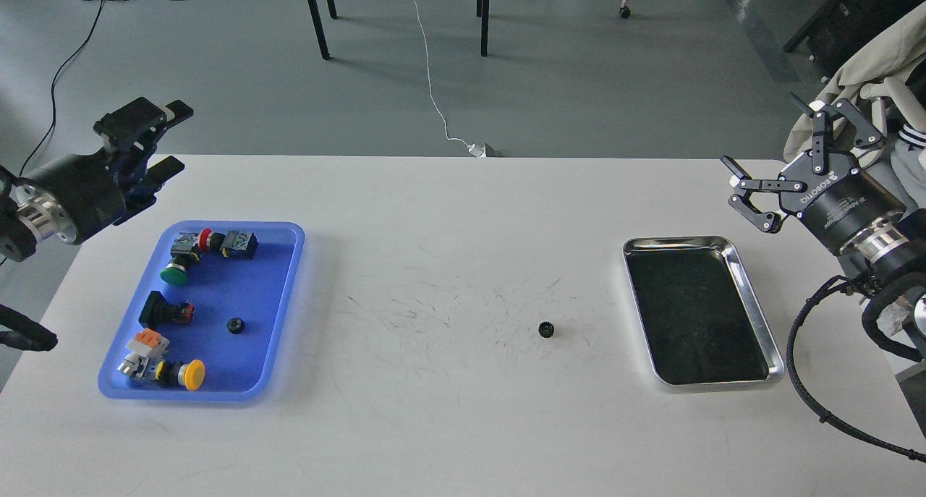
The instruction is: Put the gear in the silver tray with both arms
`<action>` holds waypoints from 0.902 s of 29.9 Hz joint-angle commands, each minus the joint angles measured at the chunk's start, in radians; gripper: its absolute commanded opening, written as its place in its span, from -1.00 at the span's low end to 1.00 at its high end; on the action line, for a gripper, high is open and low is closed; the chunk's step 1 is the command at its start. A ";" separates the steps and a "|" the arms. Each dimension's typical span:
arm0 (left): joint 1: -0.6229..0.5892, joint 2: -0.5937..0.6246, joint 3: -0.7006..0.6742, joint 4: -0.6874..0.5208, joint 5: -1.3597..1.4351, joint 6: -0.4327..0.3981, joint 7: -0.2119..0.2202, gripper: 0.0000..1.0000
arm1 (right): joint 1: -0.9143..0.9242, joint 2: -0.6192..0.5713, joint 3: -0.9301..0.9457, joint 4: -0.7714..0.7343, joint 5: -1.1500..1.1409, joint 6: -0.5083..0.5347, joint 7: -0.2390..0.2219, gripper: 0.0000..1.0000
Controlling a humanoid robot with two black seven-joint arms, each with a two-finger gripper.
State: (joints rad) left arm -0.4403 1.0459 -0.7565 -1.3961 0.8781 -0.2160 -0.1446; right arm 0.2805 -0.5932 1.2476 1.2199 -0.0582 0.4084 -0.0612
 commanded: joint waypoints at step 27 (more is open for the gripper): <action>-0.021 0.046 0.339 -0.087 0.809 0.245 -0.170 0.94 | 0.043 -0.034 -0.193 0.151 -0.498 -0.043 -0.014 0.97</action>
State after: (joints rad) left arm -0.4544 1.0934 -0.4141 -1.4834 1.7306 0.0254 -0.3217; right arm 0.2903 -0.6228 1.1152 1.3408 -0.3782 0.3833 -0.0670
